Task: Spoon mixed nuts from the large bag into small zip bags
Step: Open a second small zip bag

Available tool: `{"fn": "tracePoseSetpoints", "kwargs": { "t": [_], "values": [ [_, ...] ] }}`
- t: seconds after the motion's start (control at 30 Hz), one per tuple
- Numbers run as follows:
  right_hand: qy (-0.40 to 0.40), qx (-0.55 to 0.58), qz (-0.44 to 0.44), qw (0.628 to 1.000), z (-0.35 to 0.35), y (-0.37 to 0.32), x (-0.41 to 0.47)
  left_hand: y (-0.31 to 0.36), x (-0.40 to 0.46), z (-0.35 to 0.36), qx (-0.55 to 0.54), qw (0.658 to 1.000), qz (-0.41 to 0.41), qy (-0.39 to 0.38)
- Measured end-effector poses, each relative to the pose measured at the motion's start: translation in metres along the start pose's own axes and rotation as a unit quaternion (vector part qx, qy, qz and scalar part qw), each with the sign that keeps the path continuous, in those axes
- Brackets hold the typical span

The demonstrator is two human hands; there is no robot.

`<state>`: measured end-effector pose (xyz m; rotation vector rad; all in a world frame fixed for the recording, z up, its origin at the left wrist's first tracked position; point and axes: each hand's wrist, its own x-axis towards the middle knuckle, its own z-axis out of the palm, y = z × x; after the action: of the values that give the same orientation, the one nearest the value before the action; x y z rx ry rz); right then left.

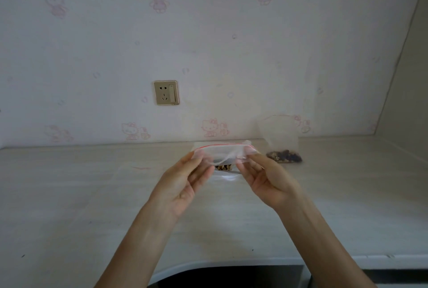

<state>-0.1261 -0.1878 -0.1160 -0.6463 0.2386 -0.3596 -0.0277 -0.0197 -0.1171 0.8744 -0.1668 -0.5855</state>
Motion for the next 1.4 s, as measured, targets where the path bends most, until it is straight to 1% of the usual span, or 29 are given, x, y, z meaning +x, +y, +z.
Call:
{"fn": "tracePoseSetpoints", "kwargs": {
  "t": [0.07,0.13,0.27,0.37,0.43,0.5,0.57,0.63,0.7,0.73,0.8,0.83,0.87,0.9,0.97,1.0,1.07,1.2,1.27,1.33,1.4],
  "values": [
    [-0.015,0.019,0.013,1.000,-0.002,0.002,0.000,0.003,0.000,-0.002,-0.045,0.998,-0.048,-0.024],
    [-0.029,0.019,0.020,0.999,-0.005,0.002,-0.001,0.005,0.001,-0.005,-0.054,0.996,-0.058,-0.049],
    [-0.043,-0.035,0.040,0.998,-0.005,0.002,-0.003,0.002,-0.002,-0.010,0.029,0.995,-0.015,-0.095],
    [-0.036,-0.074,0.040,0.996,-0.002,0.003,-0.001,0.000,-0.005,-0.004,0.061,0.993,0.005,-0.100],
    [-0.033,-0.067,0.043,0.996,0.000,0.004,0.000,0.002,-0.007,0.002,0.080,0.991,0.008,-0.103],
    [-0.042,-0.070,0.044,0.996,0.001,0.005,0.000,0.005,-0.008,0.005,0.085,0.993,-0.003,-0.083],
    [-0.060,-0.073,0.034,0.995,0.000,0.007,0.000,0.008,-0.007,0.005,0.063,0.995,-0.038,-0.066],
    [-0.083,-0.058,0.017,0.995,-0.002,0.008,0.001,0.010,-0.006,0.004,-0.002,0.994,-0.093,-0.062],
    [-0.130,-0.068,-0.009,0.989,-0.004,0.008,0.001,0.011,-0.007,0.002,-0.064,0.986,-0.133,-0.072],
    [-0.154,-0.091,-0.023,0.984,-0.005,0.008,0.001,0.011,-0.010,0.001,-0.065,0.985,-0.134,-0.088],
    [-0.180,-0.158,-0.047,0.970,-0.007,0.005,-0.002,0.010,-0.013,0.000,-0.003,0.986,-0.092,-0.138],
    [-0.178,-0.191,-0.057,0.964,-0.007,0.004,-0.004,0.009,-0.013,0.000,0.051,0.985,-0.055,-0.157],
    [-0.166,-0.222,-0.068,0.958,-0.008,0.004,-0.005,0.007,-0.013,0.000,0.110,0.981,-0.015,-0.158],
    [-0.144,-0.250,-0.078,0.954,-0.009,0.004,-0.005,0.004,-0.010,-0.001,0.161,0.977,0.032,-0.138],
    [-0.091,-0.297,-0.102,0.945,-0.007,0.008,-0.007,-0.002,-0.008,0.000,0.222,0.966,0.116,-0.057],
    [-0.066,-0.310,-0.115,0.941,-0.006,0.010,-0.007,-0.005,-0.006,0.001,0.241,0.959,0.145,-0.015],
    [-0.021,-0.320,-0.135,0.938,-0.003,0.014,-0.007,-0.011,-0.003,0.003,0.253,0.950,0.181,0.037],
    [0.047,-0.297,-0.161,0.940,0.005,0.021,-0.007,-0.018,0.000,0.004,0.263,0.928,0.251,0.085],
    [0.083,-0.292,-0.184,0.935,0.009,0.025,-0.007,-0.020,-0.001,0.005,0.263,0.918,0.281,0.092],
    [0.115,-0.270,-0.204,0.934,0.010,0.026,-0.005,-0.021,0.000,0.004,0.271,0.913,0.291,0.092],
    [0.141,-0.237,-0.195,0.941,0.010,0.021,-0.003,-0.021,0.001,0.001,0.267,0.913,0.291,0.102]
  ]
}}
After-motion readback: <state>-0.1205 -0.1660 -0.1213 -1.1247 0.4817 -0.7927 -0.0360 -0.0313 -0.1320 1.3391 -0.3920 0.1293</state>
